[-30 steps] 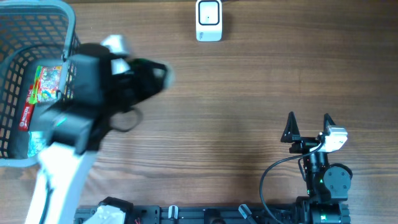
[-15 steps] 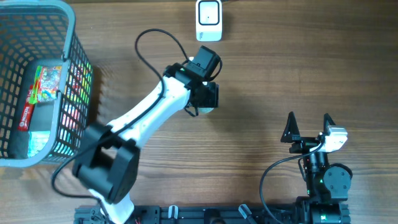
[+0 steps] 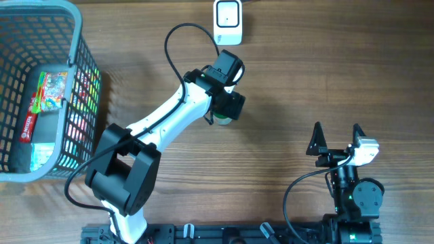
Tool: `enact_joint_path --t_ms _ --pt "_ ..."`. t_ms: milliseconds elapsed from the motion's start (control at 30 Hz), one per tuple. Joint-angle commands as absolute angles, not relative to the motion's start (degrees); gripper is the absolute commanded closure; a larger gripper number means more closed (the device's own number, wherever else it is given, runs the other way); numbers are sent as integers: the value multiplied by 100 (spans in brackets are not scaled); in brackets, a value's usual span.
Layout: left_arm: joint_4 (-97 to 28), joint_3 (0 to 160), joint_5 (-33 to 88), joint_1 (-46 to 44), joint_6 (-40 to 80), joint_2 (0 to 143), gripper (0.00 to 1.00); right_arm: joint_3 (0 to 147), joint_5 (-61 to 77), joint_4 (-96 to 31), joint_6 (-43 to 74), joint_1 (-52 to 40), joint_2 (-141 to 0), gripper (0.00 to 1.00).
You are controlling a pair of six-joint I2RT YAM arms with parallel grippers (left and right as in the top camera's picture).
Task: Scan the item barcode
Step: 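Carry the jar with the left gripper and set it below the scanner, then return the left gripper to the basket and grasp the red-white packet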
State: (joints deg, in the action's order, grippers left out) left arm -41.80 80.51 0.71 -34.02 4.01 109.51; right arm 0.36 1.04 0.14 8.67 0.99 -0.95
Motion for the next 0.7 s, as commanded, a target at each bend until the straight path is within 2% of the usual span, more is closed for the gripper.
enact_joint_path --t_ms 0,67,233,367,467,533,567,667 --pt "-4224 8165 -574 -3398 -497 10694 4 30 27 34 766 78 -102 0" --pt "-4353 8340 -631 -3398 -626 10396 0 30 27 34 766 78 -102 0" --pt "-4794 9080 -670 -3387 -655 9279 0 30 27 34 764 78 -102 0" --pt "-4803 9465 -1538 -3052 104 8202 0 30 25 34 766 78 -102 0" --pt "-4847 9496 -1660 -2025 864 7472 0 30 25 34 764 78 -102 0" --pt "-5094 9496 -1601 -788 1929 7129 0 30 27 34 766 78 -102 0" --pt "-5406 9494 -1212 285 2679 7035 0 30 27 34 764 78 -102 0" --pt "-5822 9467 333 2021 2921 7177 0 30 27 34 766 78 -102 0"
